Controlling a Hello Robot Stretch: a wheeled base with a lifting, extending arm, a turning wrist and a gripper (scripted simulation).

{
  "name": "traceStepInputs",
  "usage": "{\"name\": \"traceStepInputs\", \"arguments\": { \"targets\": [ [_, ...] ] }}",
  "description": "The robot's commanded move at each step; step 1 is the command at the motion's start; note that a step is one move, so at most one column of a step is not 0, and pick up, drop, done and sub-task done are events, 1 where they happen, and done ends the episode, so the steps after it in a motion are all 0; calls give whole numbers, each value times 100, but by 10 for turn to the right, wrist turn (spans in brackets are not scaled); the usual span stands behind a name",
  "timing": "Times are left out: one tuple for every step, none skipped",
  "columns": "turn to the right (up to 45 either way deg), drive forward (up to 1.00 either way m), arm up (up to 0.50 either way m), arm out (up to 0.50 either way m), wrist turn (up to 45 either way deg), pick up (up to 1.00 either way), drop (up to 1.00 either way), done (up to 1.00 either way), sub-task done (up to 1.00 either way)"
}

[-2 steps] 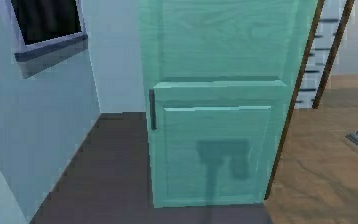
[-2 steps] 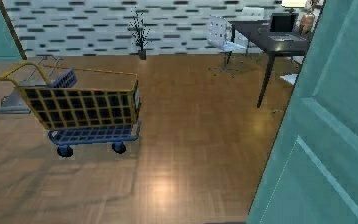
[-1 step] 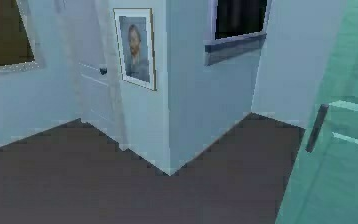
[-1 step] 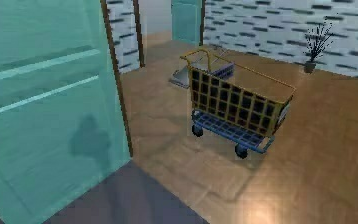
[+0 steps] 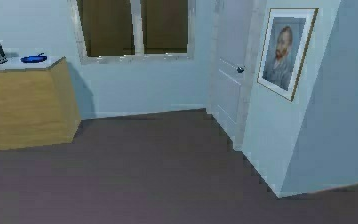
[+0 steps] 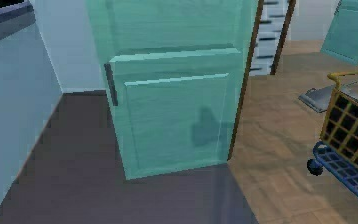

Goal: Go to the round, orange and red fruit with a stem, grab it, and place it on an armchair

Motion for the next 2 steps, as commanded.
{"name": "traceStepInputs", "arguments": {
  "targets": [
    [0, 20, 0, 0, 0, 0, 0, 0, 0],
    [-450, 0, 0, 0, 0, 0, 0, 0, 0]
  ]
}}
